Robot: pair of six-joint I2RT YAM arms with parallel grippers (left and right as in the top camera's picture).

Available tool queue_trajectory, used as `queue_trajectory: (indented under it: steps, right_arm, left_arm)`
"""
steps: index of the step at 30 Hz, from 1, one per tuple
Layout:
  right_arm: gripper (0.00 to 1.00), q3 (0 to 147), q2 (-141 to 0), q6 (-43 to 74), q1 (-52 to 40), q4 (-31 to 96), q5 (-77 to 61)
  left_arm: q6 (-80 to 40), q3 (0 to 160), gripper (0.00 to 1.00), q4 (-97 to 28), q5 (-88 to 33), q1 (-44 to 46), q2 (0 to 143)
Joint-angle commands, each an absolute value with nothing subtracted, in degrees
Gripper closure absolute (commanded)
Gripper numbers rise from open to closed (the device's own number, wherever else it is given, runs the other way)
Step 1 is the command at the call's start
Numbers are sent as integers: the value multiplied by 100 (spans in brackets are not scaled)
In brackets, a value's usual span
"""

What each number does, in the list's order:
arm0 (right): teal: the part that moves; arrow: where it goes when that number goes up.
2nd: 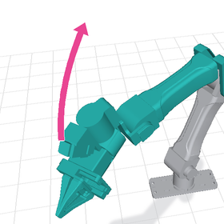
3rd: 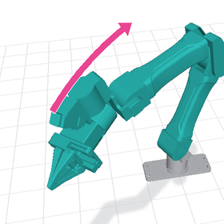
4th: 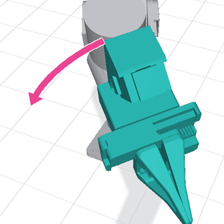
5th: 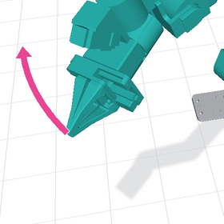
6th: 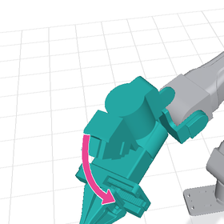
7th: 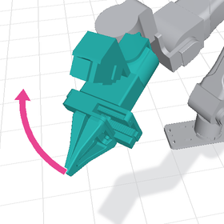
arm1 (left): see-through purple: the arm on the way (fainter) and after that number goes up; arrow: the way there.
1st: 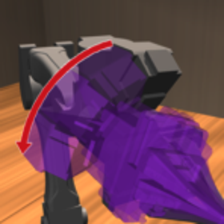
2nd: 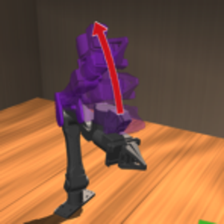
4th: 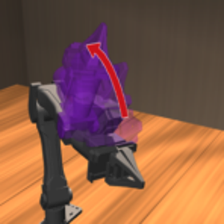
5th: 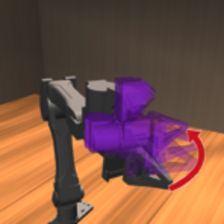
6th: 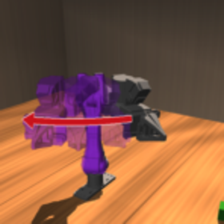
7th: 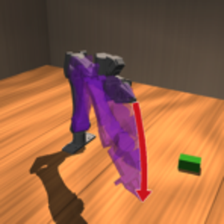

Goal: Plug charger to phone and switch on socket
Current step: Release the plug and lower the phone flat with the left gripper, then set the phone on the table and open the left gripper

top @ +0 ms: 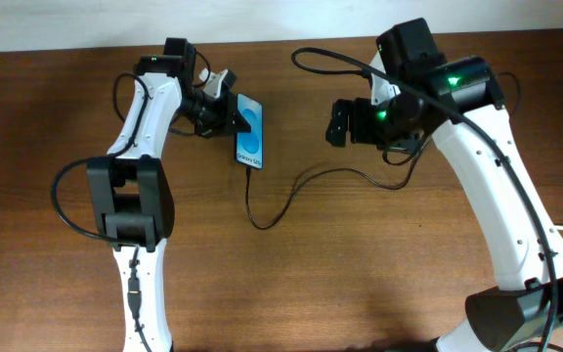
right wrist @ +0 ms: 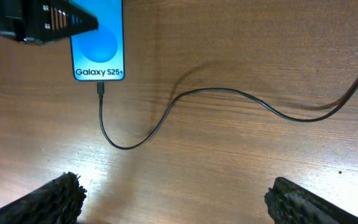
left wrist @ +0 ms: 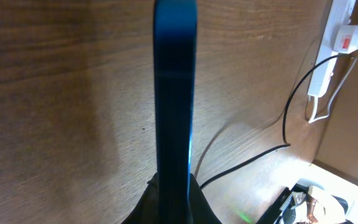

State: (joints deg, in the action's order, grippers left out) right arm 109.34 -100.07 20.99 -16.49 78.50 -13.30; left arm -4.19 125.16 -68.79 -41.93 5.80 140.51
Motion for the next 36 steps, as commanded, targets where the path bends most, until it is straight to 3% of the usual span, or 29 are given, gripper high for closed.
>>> queue_trajectory:
  steps: [1, 12, 27, 31, 35, 36]
  right_arm:
    - [2, 11015, -9985, 2080, -1647, 7867, -1284]
    - [2, 11015, -9985, 2080, -1647, 7854, -1284]
    - [1, 11015, -9988, 2080, -1649, 7900, -1286]
    - [2, 11015, -9985, 2080, -1649, 7911, -1286]
    - [2, 11015, -9985, 2080, -1649, 7913, -1286]
    - [2, 11015, -9985, 2080, -1649, 7913, -1286]
  left_arm:
    - [-471, 12066, 100, -6838, -4541, 561, 13996]
    - [-169, 11679, 100, -6580, -4866, 738, 13998]
    - [-220, 11627, 97, -6149, -4309, 869, 14005]
    - [-217, 11627, 84, -6149, -4193, 869, 14007]
    - [-217, 11627, 78, -6149, -4193, 869, 14007]
    - [-215, 11627, 72, -6149, -4193, 869, 14007]
